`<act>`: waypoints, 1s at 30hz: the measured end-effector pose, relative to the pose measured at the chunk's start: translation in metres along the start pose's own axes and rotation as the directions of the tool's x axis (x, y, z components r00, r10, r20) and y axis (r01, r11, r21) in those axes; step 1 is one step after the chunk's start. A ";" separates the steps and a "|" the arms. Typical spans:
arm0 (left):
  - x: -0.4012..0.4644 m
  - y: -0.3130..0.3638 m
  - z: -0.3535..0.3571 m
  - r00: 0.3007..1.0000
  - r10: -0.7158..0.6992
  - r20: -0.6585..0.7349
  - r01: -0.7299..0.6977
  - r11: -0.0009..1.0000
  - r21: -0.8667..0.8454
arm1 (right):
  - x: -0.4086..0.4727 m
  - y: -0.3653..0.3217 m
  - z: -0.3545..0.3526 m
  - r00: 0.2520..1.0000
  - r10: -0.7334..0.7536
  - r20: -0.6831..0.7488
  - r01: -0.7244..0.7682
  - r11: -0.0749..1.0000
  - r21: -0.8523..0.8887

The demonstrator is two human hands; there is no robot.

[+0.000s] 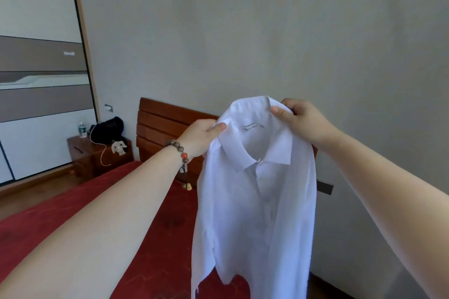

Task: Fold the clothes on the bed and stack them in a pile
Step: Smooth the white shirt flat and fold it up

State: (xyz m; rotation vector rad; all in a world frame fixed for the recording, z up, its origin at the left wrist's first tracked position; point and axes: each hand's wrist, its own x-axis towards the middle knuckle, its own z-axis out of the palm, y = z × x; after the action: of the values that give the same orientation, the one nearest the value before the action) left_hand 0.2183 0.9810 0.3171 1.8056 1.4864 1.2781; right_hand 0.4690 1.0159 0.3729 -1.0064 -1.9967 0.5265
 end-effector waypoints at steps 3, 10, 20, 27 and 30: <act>0.004 0.011 -0.002 0.997 0.024 -0.074 -0.035 0.988 -0.153 | -0.010 0.005 -0.005 0.987 0.146 0.061 -0.153 0.981 0.116; 0.012 0.025 -0.009 0.992 0.115 -0.050 -0.118 0.992 -0.052 | -0.004 0.001 0.005 0.989 0.146 0.013 -0.146 0.976 0.162; 0.015 0.034 -0.060 0.983 0.141 0.118 -0.170 0.940 0.296 | 0.004 -0.011 -0.028 0.861 0.245 0.446 -0.137 0.956 -0.259; 0.025 0.035 -0.069 0.974 0.224 -0.035 -0.191 0.895 0.403 | 0.003 0.005 -0.009 0.984 0.176 0.001 -0.175 0.982 -0.071; 0.026 0.030 -0.072 0.955 0.259 -0.145 -0.168 0.875 0.455 | 0.000 0.006 0.004 0.974 0.200 -0.105 -0.184 0.972 0.147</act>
State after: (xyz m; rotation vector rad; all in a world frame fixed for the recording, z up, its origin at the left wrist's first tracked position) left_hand 0.1702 0.9821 0.3830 2.2373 1.8459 1.3412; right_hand 0.4684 1.0196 0.3664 -1.1255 -1.7439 0.6822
